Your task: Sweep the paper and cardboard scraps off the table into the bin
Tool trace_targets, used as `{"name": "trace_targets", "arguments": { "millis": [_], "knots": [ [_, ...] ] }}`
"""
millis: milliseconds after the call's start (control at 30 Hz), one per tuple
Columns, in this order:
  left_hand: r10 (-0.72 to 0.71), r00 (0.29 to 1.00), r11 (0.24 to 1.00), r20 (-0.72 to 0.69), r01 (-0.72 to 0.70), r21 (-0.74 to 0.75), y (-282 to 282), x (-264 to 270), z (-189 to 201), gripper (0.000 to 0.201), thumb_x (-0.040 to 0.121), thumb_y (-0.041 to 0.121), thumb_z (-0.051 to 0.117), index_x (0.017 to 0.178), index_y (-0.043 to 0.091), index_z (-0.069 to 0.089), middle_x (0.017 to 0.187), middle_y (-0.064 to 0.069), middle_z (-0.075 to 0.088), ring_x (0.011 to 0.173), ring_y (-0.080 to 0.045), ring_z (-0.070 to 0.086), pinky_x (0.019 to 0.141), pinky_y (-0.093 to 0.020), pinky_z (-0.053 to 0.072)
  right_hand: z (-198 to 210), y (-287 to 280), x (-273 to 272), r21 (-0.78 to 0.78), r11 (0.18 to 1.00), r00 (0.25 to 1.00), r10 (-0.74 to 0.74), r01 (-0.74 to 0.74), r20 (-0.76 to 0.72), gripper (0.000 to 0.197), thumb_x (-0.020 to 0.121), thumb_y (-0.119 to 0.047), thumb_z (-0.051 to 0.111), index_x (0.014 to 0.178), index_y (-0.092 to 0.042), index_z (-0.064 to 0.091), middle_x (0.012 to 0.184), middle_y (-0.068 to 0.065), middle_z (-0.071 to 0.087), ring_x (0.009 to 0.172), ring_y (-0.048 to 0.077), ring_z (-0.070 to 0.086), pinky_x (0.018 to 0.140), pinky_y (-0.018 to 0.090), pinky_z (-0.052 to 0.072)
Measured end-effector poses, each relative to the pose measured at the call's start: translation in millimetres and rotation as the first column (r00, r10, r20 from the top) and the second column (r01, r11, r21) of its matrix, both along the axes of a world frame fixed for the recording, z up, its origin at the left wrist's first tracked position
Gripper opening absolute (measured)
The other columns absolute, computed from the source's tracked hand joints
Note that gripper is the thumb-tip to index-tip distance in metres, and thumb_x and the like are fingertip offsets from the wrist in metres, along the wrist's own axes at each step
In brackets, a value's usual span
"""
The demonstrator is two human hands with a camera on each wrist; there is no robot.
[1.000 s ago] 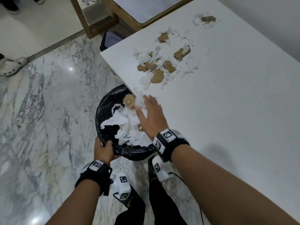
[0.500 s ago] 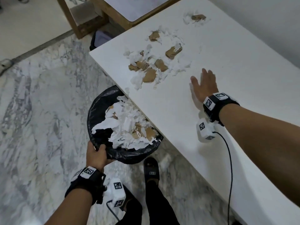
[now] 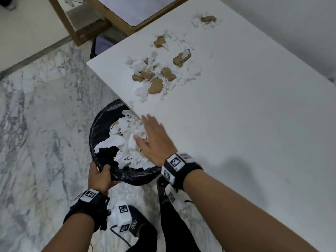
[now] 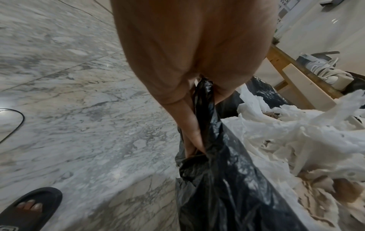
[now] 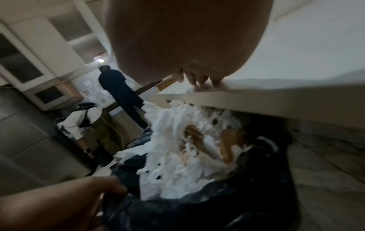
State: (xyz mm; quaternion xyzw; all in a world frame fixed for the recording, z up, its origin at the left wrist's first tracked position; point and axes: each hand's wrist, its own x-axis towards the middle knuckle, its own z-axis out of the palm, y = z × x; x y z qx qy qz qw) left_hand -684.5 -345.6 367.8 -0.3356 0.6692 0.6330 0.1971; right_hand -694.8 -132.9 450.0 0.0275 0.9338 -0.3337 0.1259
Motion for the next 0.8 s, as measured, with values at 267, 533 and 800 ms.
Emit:
{"name": "trace_targets", "arguments": {
  "millis": [267,533,800],
  "knots": [
    [0.037,0.999,0.999,-0.001,-0.037,-0.023,-11.9,-6.0,0.4,0.038,0.105,0.000,0.048,0.141,0.014,0.050,0.134,-0.026,0.064,0.092,-0.039,0.069,0.043,-0.036,0.061,22.3,29.1,-30.9,-0.047,0.988,0.977,-0.151,0.146,-0.150,0.058,0.101,-0.049,0.038,0.152,-0.025,0.027,0.156,0.000,0.034,0.139,0.016,0.040,0.116,0.039,0.031],
    [0.001,1.000,0.999,0.001,-0.001,-0.052,-25.8,-14.6,-1.6,0.031,0.106,0.003,0.048,0.131,0.021,0.050,0.129,-0.024,0.064,0.091,-0.041,0.069,0.042,-0.034,0.060,15.0,121.7,-130.3,0.238,0.909,0.935,-0.307,0.343,-0.175,0.069,0.092,-0.061,0.041,0.153,-0.031,0.025,0.162,0.005,0.017,0.151,0.027,0.012,0.120,0.051,0.014],
    [0.020,1.000,0.998,0.009,-0.020,-0.064,-38.9,-35.4,-12.6,0.027,0.106,0.003,0.048,0.127,0.020,0.050,0.128,-0.026,0.063,0.094,-0.044,0.069,0.043,-0.037,0.060,3.1,81.7,-155.5,0.271,0.952,0.989,-0.127,0.144,-0.081,0.070,0.092,-0.059,0.043,0.154,-0.033,0.021,0.164,0.006,0.011,0.150,0.032,0.011,0.117,0.059,0.015]
  ]
}}
